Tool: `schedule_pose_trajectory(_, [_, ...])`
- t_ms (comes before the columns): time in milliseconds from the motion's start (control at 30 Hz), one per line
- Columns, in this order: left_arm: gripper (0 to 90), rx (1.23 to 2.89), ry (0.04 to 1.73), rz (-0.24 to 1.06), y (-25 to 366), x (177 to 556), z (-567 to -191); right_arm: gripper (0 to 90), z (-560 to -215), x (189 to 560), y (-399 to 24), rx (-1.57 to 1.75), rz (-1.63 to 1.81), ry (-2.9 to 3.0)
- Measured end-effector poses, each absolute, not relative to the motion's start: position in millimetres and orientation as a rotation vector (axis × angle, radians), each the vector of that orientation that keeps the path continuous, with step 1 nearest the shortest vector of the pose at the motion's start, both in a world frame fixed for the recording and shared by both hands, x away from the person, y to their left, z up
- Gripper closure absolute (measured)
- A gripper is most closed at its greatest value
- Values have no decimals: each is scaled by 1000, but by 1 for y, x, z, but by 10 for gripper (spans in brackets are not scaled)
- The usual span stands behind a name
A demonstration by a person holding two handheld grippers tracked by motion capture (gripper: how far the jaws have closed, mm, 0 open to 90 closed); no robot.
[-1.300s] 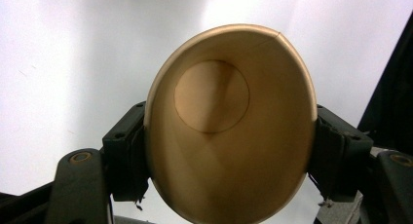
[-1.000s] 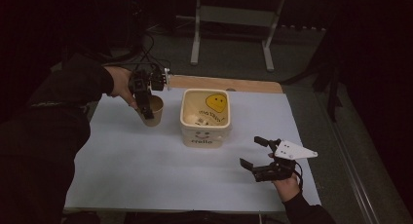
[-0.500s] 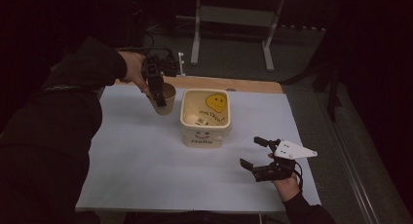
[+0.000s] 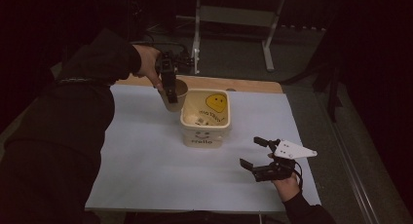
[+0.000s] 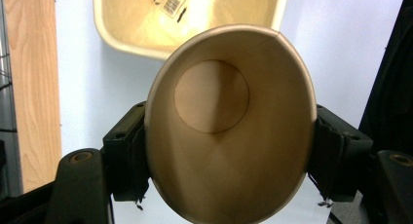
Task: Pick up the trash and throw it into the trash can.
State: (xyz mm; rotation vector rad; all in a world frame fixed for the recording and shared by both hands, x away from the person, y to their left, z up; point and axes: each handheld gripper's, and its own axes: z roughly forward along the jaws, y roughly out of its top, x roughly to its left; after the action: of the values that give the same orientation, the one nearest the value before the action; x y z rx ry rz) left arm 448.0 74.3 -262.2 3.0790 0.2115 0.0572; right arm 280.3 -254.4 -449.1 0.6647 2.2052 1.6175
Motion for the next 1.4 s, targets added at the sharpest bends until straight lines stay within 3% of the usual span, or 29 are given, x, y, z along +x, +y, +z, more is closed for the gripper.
schedule_pose_trajectory(767, [299, 3029, 114, 100, 32, 459, -232, 91, -450, 280, -254, 659, 1619, 2217])
schedule_pose_trajectory(1400, [298, 3032, 48, 55, 5, 467, -249, 96, -449, 280, -255, 653, 1624, 2211])
